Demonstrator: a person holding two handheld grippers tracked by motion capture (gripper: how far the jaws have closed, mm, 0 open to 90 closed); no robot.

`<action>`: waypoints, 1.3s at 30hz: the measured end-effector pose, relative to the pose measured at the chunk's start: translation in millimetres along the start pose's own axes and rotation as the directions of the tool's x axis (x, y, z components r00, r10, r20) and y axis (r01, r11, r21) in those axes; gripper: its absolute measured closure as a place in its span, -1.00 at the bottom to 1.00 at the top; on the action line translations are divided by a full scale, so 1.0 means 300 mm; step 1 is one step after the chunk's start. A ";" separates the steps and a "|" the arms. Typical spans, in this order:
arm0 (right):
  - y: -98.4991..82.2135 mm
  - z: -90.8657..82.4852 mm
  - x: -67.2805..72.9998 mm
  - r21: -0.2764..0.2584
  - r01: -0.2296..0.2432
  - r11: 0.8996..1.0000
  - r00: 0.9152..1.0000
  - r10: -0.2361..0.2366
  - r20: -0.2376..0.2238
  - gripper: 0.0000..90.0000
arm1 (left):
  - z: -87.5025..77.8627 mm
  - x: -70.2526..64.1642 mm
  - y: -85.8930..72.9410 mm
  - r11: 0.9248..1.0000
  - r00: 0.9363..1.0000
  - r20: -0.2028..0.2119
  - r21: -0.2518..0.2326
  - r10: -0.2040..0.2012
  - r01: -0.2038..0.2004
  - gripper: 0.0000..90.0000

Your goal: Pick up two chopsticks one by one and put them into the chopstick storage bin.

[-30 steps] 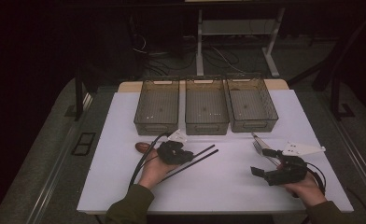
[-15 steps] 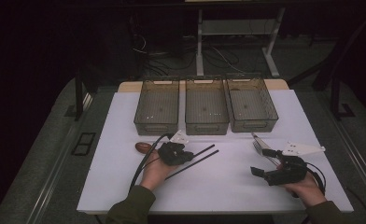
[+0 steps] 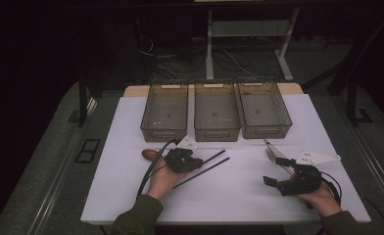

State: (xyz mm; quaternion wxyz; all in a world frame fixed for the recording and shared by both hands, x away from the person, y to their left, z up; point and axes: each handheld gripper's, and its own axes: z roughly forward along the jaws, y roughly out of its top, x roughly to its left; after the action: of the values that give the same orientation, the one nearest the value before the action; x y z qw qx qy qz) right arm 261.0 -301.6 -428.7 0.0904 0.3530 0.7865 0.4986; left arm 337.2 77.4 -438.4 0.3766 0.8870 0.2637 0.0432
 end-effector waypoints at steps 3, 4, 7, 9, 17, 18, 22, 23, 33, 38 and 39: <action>-0.006 0.005 0.002 0.013 -0.010 1.000 1.000 0.010 -0.008 -0.81 | -0.016 -0.003 0.002 1.000 1.000 0.000 -0.018 -0.013 0.013 0.89; -0.006 0.005 0.002 0.013 -0.010 1.000 1.000 0.010 -0.008 -0.81 | -0.021 -0.002 0.004 1.000 1.000 0.002 -0.021 -0.006 0.006 0.89; -0.010 0.017 0.010 0.026 -0.001 1.000 1.000 0.000 0.026 -0.81 | -0.038 -0.006 0.006 0.999 1.000 0.006 -0.033 -0.011 0.012 0.89; -0.011 0.020 0.010 0.030 -0.001 1.000 1.000 0.000 0.024 -0.81 | -0.048 -0.010 0.007 0.999 1.000 0.008 -0.041 -0.019 0.020 0.89; -0.016 0.037 0.012 0.053 0.005 0.999 1.000 -0.006 0.019 -0.81 | -0.078 -0.017 0.007 0.998 0.999 0.023 -0.050 -0.026 0.027 0.89; -0.016 0.037 0.012 0.053 0.005 0.999 1.000 -0.006 0.019 -0.81 | -0.083 -0.020 0.007 0.998 0.999 0.025 -0.052 -0.032 0.033 0.89; -0.018 0.037 0.011 0.054 0.006 0.999 1.000 -0.007 0.020 -0.81 | -0.097 -0.023 0.009 0.998 0.999 0.029 -0.059 -0.030 0.031 0.89; -0.017 0.036 0.011 0.053 0.006 0.999 1.000 -0.007 0.019 -0.81 | -0.100 -0.024 0.009 0.998 0.999 0.027 -0.058 -0.024 0.025 0.89; -0.016 0.034 0.011 0.054 0.008 0.998 1.000 -0.009 0.019 -0.81 | -0.139 -0.032 0.025 0.996 1.000 0.022 -0.082 -0.016 0.017 0.89; -0.017 0.034 0.011 0.056 0.008 0.998 1.000 -0.009 0.019 -0.81 | -0.156 -0.023 0.034 0.996 0.999 0.026 -0.091 -0.020 0.022 0.89; -0.017 0.033 0.011 0.056 0.007 0.998 1.000 -0.008 0.019 -0.81 | -0.158 -0.022 0.036 0.995 0.999 0.026 -0.093 -0.022 0.024 0.89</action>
State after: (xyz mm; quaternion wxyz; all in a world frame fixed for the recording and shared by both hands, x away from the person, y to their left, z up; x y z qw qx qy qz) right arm 261.2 -293.5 -437.1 0.0899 0.3575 0.8005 0.4725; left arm 323.3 98.6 -396.3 0.4214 0.8658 0.2668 0.0401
